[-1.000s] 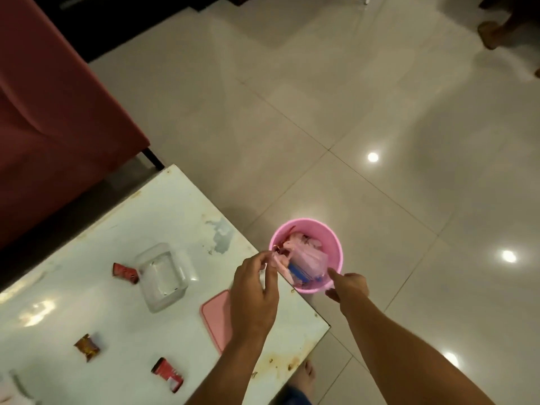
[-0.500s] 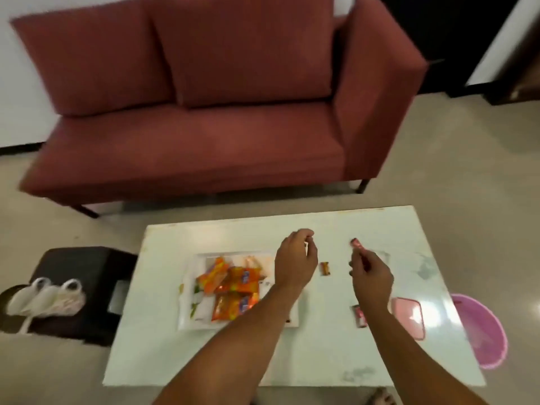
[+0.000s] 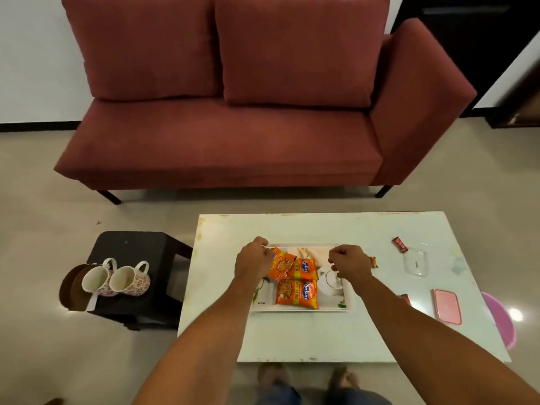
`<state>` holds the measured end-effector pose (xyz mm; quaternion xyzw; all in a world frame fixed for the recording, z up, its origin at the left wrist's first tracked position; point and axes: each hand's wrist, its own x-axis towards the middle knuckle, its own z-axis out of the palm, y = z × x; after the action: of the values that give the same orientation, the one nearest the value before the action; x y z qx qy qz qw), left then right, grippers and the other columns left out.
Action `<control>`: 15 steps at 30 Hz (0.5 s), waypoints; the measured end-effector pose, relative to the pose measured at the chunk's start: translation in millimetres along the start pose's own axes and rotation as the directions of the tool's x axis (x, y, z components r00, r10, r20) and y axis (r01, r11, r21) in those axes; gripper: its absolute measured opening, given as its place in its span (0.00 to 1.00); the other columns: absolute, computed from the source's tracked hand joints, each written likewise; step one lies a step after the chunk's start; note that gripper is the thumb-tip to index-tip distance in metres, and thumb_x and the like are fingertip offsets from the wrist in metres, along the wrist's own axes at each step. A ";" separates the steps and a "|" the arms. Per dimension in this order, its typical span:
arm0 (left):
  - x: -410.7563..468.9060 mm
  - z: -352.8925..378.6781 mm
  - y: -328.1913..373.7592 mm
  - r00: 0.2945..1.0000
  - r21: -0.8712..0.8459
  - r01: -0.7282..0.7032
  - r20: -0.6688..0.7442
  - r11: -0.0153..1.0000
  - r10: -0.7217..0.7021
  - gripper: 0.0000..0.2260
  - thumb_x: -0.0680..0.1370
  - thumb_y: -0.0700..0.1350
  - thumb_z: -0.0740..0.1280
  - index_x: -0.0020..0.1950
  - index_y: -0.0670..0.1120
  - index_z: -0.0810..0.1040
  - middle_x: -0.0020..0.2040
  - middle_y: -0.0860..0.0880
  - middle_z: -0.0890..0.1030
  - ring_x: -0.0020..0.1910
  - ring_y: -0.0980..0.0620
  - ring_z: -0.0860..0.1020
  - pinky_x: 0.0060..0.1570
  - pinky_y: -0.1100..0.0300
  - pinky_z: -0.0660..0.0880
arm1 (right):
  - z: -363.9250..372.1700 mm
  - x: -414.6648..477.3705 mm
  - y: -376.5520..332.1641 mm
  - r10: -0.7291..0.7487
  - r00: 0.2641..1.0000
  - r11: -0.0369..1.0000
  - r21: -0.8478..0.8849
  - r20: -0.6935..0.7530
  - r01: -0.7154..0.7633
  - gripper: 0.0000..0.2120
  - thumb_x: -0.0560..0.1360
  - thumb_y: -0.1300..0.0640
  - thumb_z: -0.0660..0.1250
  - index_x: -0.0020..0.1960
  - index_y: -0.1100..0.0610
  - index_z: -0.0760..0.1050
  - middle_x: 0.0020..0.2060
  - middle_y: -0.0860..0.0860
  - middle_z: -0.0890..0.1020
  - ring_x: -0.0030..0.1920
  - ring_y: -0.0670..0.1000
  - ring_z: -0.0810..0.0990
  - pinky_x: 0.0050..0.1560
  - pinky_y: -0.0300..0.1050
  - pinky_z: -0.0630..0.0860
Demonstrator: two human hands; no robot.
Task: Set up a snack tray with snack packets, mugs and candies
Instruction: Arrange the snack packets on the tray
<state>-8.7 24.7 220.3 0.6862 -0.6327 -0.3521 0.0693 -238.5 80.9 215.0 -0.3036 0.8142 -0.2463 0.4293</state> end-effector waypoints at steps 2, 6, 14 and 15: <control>-2.3 11.5 -4.9 0.999 0.025 -0.035 0.043 0.999 0.034 0.15 0.81 0.46 0.61 0.67 0.48 0.76 0.61 0.47 0.83 0.59 0.45 0.80 0.57 0.52 0.78 | 3.9 6.7 17.7 0.115 0.993 0.993 0.010 0.010 -0.115 0.07 0.73 0.60 0.67 0.40 0.57 0.83 0.39 0.59 0.86 0.41 0.62 0.87 0.46 0.60 0.85; -2.9 55.2 -18.4 0.990 0.058 -0.040 0.134 0.998 0.031 0.14 0.81 0.46 0.62 0.66 0.49 0.76 0.61 0.47 0.82 0.60 0.45 0.80 0.54 0.54 0.75 | 25.8 22.8 51.1 0.235 0.972 0.972 0.007 0.028 -0.235 0.11 0.74 0.58 0.69 0.54 0.62 0.82 0.49 0.62 0.84 0.46 0.61 0.86 0.35 0.47 0.82; 18.6 181.4 -34.2 0.946 -0.116 0.169 0.299 0.979 -0.128 0.08 0.80 0.51 0.63 0.50 0.49 0.79 0.55 0.47 0.83 0.57 0.44 0.80 0.47 0.58 0.70 | 101.0 101.6 105.7 0.308 0.950 0.945 0.099 0.053 -0.312 0.21 0.71 0.45 0.76 0.53 0.59 0.77 0.49 0.56 0.83 0.47 0.56 0.84 0.35 0.46 0.82; 25.3 193.3 -37.9 0.954 -0.144 0.199 0.256 0.969 -0.158 0.09 0.80 0.52 0.64 0.53 0.49 0.79 0.55 0.47 0.83 0.57 0.44 0.81 0.48 0.56 0.73 | 108.9 111.4 109.8 0.302 0.951 0.946 0.104 0.068 -0.308 0.24 0.69 0.42 0.77 0.53 0.59 0.76 0.48 0.55 0.83 0.45 0.54 0.84 0.36 0.47 0.83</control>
<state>-89.2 76.4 46.3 0.6842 -0.5396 -0.4904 0.0170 -226.9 63.2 25.6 -0.1555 0.8247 -0.2149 0.4994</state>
